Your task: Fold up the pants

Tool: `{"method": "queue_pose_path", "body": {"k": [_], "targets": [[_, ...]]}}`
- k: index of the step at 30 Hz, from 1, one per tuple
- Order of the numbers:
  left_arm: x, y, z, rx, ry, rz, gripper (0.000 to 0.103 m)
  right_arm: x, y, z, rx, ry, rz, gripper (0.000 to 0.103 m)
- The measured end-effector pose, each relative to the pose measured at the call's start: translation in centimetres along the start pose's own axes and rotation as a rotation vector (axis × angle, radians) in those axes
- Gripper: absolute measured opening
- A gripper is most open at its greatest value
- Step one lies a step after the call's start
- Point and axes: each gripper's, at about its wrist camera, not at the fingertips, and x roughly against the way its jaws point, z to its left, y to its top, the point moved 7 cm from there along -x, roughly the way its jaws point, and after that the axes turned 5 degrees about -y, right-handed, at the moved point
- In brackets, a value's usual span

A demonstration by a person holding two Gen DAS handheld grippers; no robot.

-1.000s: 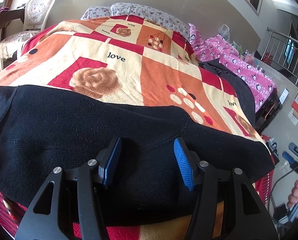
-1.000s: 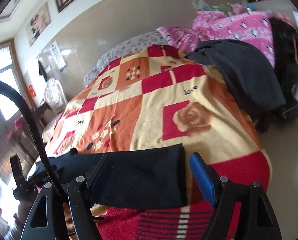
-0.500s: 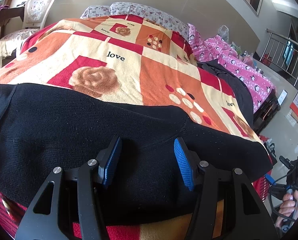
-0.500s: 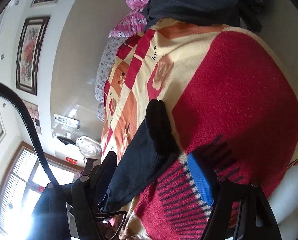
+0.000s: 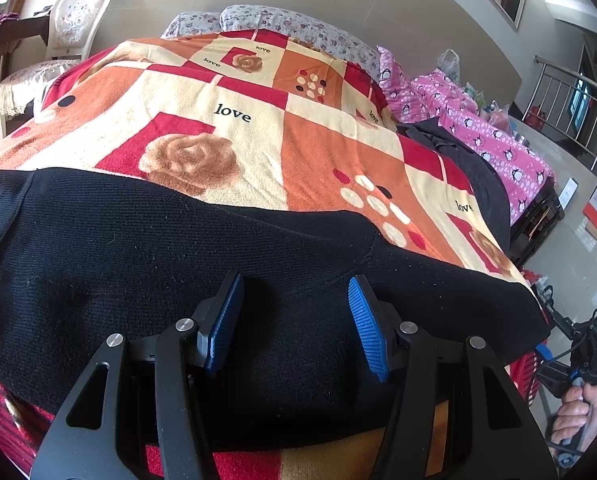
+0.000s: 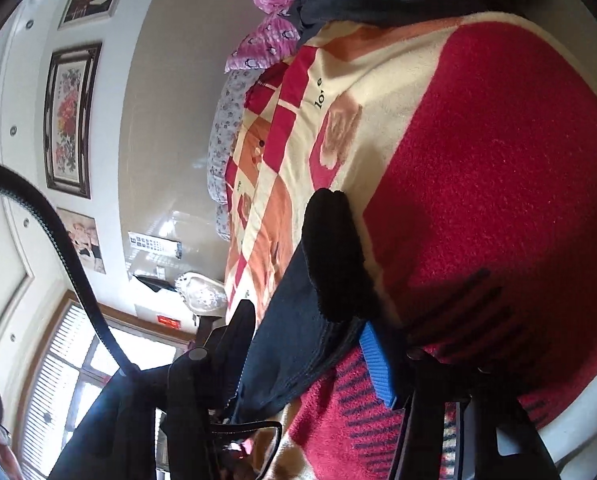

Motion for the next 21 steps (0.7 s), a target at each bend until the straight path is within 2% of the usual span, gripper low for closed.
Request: {"method": "queue_pose_path", "body": {"k": [6,13,21], "targets": [[-0.22,-0.12,-0.35,-0.031,0.03,0.008,0.057,0.06,0.03,-0.89,-0.016,-0.006,-0.009,0.033],[-0.25,-0.15,-0.4,-0.033,0.032,0.009,0.057,-0.2,0.41,-0.31,0.029,-0.074,-0.033,0.032],[-0.27,-0.15,-0.41,-0.031,0.032,0.008,0.057,-0.63,0.77,-0.83,-0.014,-0.038,-0.019,0.032]]}}
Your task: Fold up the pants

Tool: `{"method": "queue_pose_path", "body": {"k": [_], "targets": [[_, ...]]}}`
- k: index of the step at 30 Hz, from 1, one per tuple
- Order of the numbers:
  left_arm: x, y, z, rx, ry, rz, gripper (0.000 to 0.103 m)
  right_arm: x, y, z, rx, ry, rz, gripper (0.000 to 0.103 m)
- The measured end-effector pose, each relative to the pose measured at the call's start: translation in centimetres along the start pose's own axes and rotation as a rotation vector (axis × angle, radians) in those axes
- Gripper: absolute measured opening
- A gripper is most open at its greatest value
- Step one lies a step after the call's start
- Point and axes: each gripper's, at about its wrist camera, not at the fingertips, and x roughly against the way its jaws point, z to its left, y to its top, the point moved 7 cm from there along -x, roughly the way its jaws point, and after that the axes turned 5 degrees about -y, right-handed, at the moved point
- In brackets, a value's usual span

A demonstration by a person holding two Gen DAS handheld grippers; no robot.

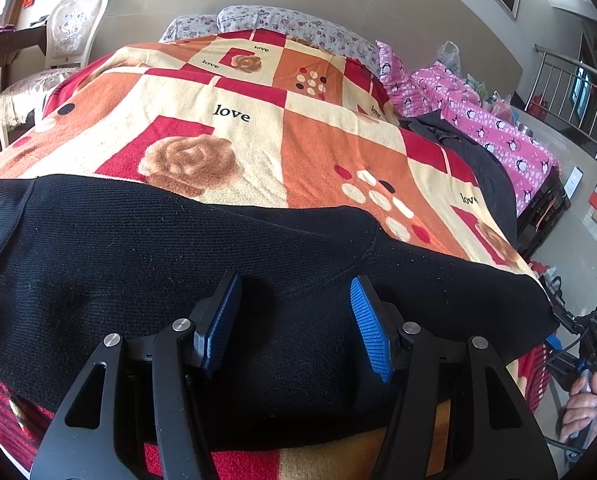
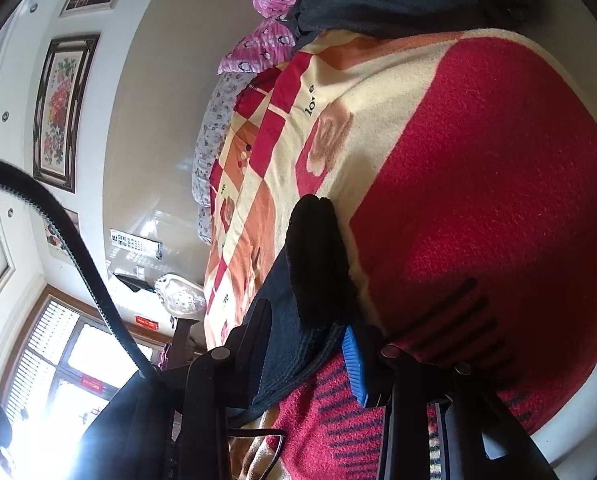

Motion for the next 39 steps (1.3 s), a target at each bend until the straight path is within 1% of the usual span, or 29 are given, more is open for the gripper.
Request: {"method": "queue_pose_path", "body": {"k": [8,12,15,16,17,18,19,21,23,24,26,27,28,29,30,31,32,33,34,35,37,39], "targets": [[0.0,0.0,0.0,0.0,0.001,0.0,0.057,0.2,-0.2,0.0,0.009,0.03,-0.028,0.032],[0.0,-0.1,-0.1,-0.001,0.005,-0.003,0.057,0.3,-0.1,-0.2,-0.018,0.051,-0.032,0.032],[0.1,0.0,-0.1,0.006,0.0,-0.004,0.057,0.3,-0.2,-0.2,-0.011,0.055,-0.042,0.032],[0.1,0.0,-0.1,0.01,-0.002,0.001,0.057,0.3,-0.2,0.0,0.007,0.039,-0.046,0.029],[0.1,0.2,-0.2,0.014,-0.004,0.009,0.057,0.3,-0.3,0.1,0.038,0.014,-0.051,0.024],[0.2,0.4,-0.3,0.015,-0.005,0.025,0.057,0.3,-0.4,0.3,0.078,-0.028,-0.058,0.018],[0.2,0.7,-0.7,0.018,-0.022,0.044,0.057,0.3,-0.5,0.4,0.121,-0.064,-0.065,0.011],[0.6,1.8,-2.0,0.035,-0.079,0.055,0.057,0.4,-0.7,0.9,0.189,-0.085,-0.083,0.009],[1.1,3.3,-4.5,0.039,-0.14,0.047,0.057,0.5,-1.0,1.6,0.268,-0.133,-0.107,0.009],[1.0,4.0,-6.1,0.03,-0.186,0.057,0.057,0.6,-1.2,2.3,0.327,-0.163,-0.126,0.009],[0.2,5.1,-10.6,0.002,-0.316,0.11,0.057,0.6,-1.7,4.2,0.484,-0.253,-0.172,0.009],[-0.6,5.4,-13.2,-0.013,-0.391,0.155,0.057,0.6,-2.2,5.3,0.58,-0.292,-0.203,0.009],[-1.7,5.3,-16.0,-0.037,-0.466,0.222,0.057,0.5,-2.8,6.5,0.685,-0.344,-0.236,0.009],[-2.7,5.3,-18.3,-0.056,-0.511,0.283,0.057,0.4,-3.5,7.5,0.767,-0.373,-0.259,0.009],[-3.8,5.0,-20.8,-0.083,-0.546,0.346,0.057,0.2,-4.0,8.2,0.826,-0.383,-0.274,0.009],[-4.7,4.6,-23.0,-0.126,-0.576,0.402,0.057,-0.1,-4.7,8.9,0.891,-0.403,-0.287,0.009],[-5.6,4.1,-24.9,-0.175,-0.591,0.448,0.057,-0.5,-5.3,9.3,0.94,-0.421,-0.294,0.009],[-6.4,3.6,-26.5,-0.229,-0.589,0.489,0.057,-0.9,-5.9,9.7,0.992,-0.436,-0.299,0.009],[-7.2,3.2,-27.6,-0.277,-0.568,0.513,0.057,-1.3,-6.4,10.1,1.035,-0.441,-0.304,0.009],[-7.7,2.9,-28.4,-0.315,-0.538,0.524,0.057,-1.6,-6.9,10.5,1.075,-0.449,-0.311,0.009],[-8.8,2.1,-29.6,-0.392,-0.505,0.57,0.057,-2.0,-7.8,11.2,1.143,-0.451,-0.321,0.009],[-9.4,1.5,-29.8,-0.431,-0.484,0.61,0.057,-2.6,-8.7,11.9,1.207,-0.445,-0.328,0.009]]}}
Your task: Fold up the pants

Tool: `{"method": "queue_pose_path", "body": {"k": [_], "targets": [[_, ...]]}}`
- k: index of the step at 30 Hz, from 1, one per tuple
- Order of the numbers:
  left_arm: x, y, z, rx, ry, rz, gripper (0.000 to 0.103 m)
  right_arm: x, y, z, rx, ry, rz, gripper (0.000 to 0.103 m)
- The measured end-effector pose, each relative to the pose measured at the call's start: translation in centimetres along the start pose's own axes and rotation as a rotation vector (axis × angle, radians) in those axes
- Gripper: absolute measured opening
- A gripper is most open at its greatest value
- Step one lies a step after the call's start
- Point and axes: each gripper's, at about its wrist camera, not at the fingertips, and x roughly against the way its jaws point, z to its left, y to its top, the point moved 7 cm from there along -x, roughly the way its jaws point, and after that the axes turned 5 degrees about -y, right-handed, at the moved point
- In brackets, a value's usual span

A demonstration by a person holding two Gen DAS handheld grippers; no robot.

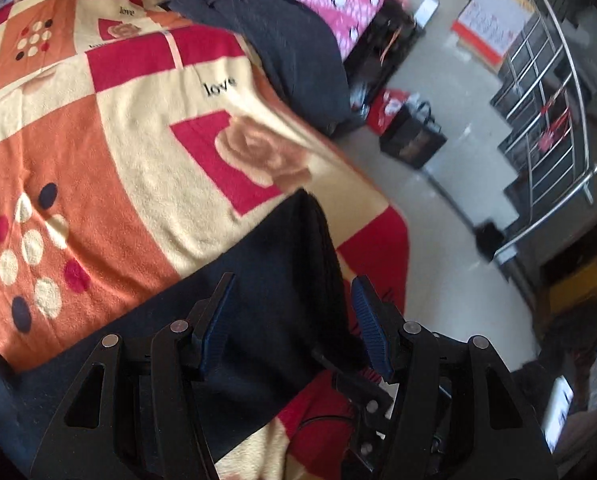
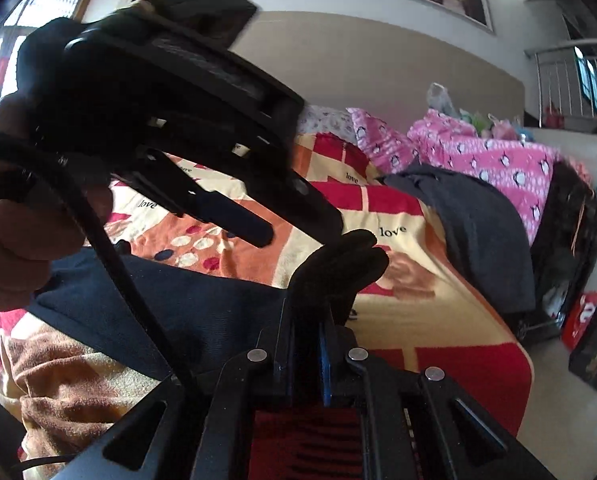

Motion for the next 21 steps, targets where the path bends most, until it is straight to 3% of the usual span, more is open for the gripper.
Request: {"method": "queue_pose_path", "body": {"k": [7,12,13,14,15,21], "targets": [[0.4,-0.7,2.0,0.008,0.063,-0.001,0.057,0.5,0.3,3.4,0.134,0.051,-0.06,0.009],[1.8,-0.9,4.1,0.098,0.081,-0.089,0.055,0.7,0.5,4.7,0.164,0.072,-0.067,0.009],[2.1,-1.0,4.3,0.112,0.06,-0.112,0.048,0.7,0.5,5.0,0.172,0.073,-0.067,0.009],[2.3,-1.1,4.5,0.124,0.033,-0.119,0.023,0.8,0.6,5.4,0.178,0.076,-0.069,0.009],[2.5,-1.3,4.7,0.135,0.017,-0.116,0.01,0.8,0.6,5.8,0.183,0.083,-0.067,0.009],[6.0,-3.2,7.6,0.197,-0.002,-0.21,0.009,1.3,1.2,8.9,0.239,0.1,-0.068,0.009]]}}
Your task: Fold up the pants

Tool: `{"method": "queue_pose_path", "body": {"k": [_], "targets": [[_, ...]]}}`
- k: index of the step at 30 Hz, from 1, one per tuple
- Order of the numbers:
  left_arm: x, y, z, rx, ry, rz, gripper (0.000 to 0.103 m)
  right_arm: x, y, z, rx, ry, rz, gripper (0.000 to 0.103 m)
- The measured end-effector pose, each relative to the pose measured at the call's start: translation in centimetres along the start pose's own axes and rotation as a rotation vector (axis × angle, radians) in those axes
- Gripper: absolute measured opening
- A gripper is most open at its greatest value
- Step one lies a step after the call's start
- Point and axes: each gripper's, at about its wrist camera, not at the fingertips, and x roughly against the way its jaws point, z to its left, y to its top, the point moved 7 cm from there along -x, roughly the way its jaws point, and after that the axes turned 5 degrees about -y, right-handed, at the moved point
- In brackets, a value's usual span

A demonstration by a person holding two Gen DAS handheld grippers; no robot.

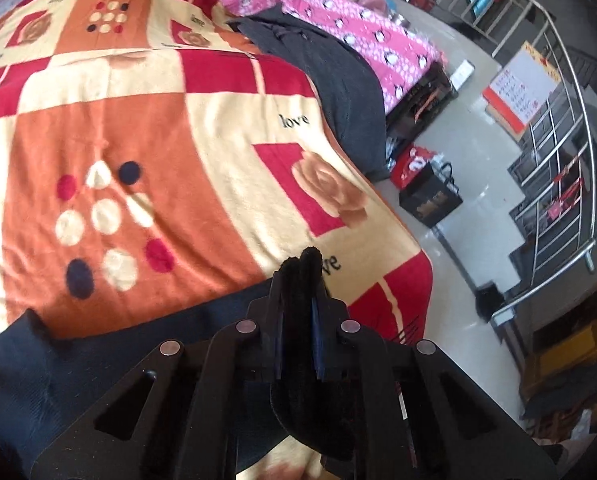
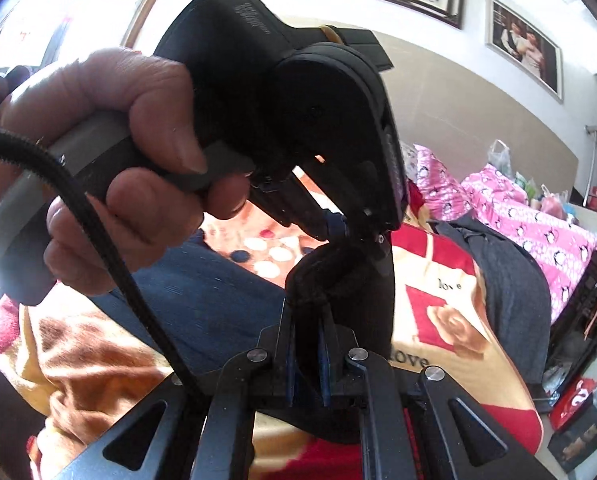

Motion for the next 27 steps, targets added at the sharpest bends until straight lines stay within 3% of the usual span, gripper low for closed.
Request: {"method": "queue_pose_path", "body": {"k": [6,12,20,22,24,27], "targets": [[5.7,-1.1,5.4,0.084,-0.028,-0.077,0.009,0.0,2.8,5.4,0.116,0.038,-0.033,0.009],[9.5,-2.6,10.2,0.142,0.026,-0.115,0.009,-0.9,5.7,11.4,0.206,0.109,-0.007,0.009],[10.2,-5.3,14.4,0.21,0.078,-0.115,0.009,-1.9,5.0,15.8,0.282,0.161,0.055,0.009],[9.8,-6.1,15.3,0.229,0.097,-0.105,0.012,-2.7,4.3,16.1,0.291,0.165,0.075,0.009],[9.8,-6.6,16.2,0.259,0.107,-0.117,0.023,-3.1,3.8,16.6,0.314,0.172,0.101,0.009],[10.6,-6.8,16.8,0.302,0.093,-0.139,0.023,-3.1,3.5,16.8,0.343,0.195,0.1,0.016]]}}
